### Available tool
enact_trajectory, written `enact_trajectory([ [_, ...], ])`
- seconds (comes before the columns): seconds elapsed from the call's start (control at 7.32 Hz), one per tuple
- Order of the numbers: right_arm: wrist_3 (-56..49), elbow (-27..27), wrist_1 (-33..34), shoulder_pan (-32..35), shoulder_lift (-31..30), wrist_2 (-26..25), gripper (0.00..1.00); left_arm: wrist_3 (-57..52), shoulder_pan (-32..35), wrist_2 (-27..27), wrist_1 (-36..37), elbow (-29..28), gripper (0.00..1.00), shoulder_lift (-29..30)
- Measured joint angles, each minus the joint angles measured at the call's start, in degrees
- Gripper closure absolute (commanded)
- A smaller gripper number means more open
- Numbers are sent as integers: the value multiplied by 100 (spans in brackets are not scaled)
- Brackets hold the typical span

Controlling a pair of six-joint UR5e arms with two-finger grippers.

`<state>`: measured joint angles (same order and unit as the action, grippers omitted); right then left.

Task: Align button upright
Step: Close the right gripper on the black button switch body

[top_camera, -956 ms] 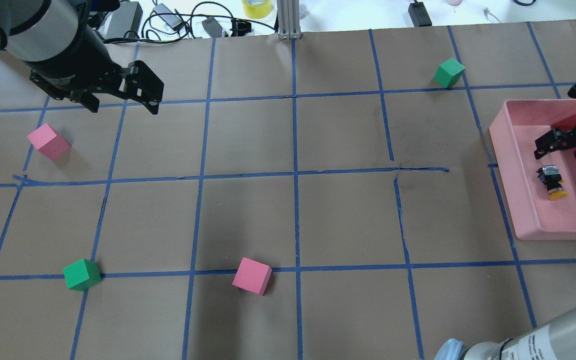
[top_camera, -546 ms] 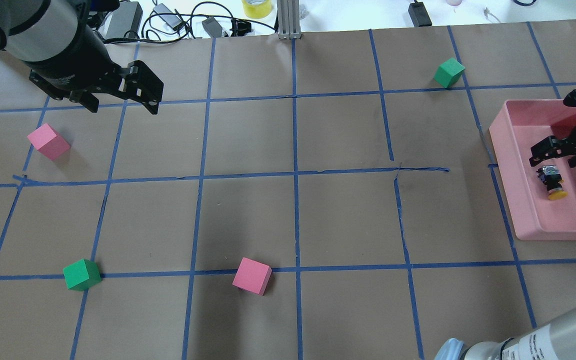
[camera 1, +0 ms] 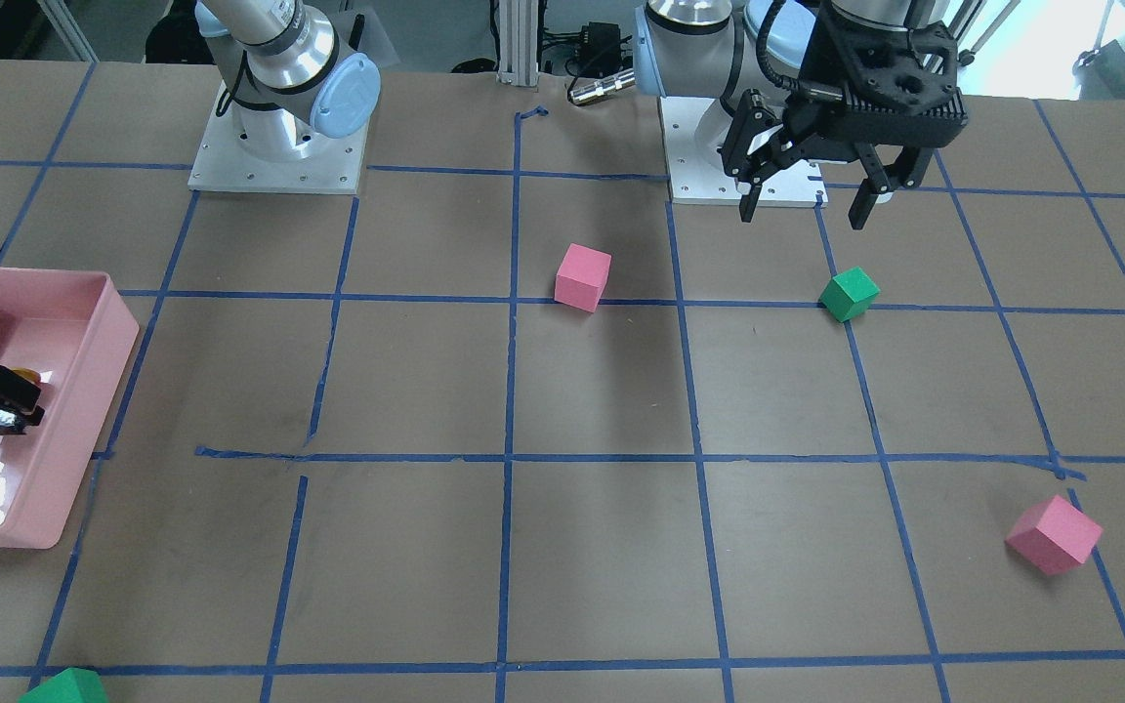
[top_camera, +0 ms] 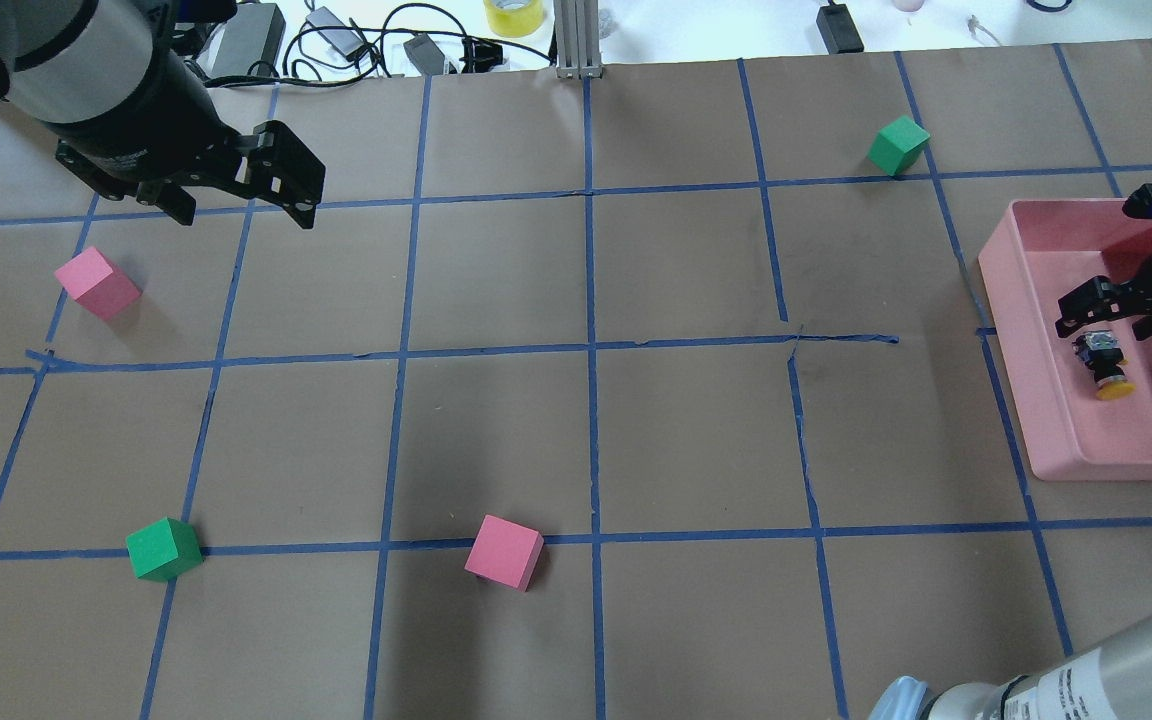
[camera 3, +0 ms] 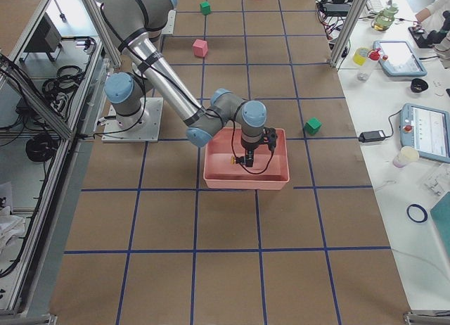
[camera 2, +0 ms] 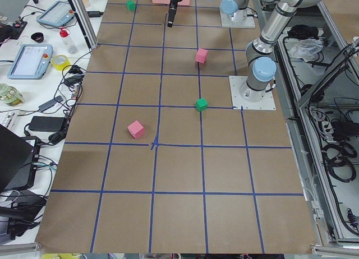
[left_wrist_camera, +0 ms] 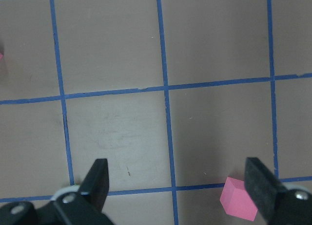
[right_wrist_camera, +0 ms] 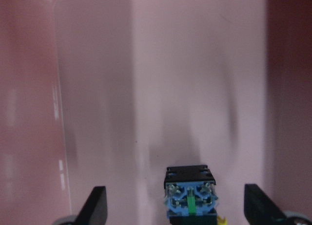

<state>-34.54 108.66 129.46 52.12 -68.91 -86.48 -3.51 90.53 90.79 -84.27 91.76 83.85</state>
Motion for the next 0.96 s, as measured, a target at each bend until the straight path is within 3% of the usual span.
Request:
enact_trajectory([
  [0.68,-19,80,-6,-9,0,-45,11,0,0,0,-1,0,0,0],
  [0.96,-21,114,-1,-15,-5,-54,44,0,0,0,-2,0,0,0],
])
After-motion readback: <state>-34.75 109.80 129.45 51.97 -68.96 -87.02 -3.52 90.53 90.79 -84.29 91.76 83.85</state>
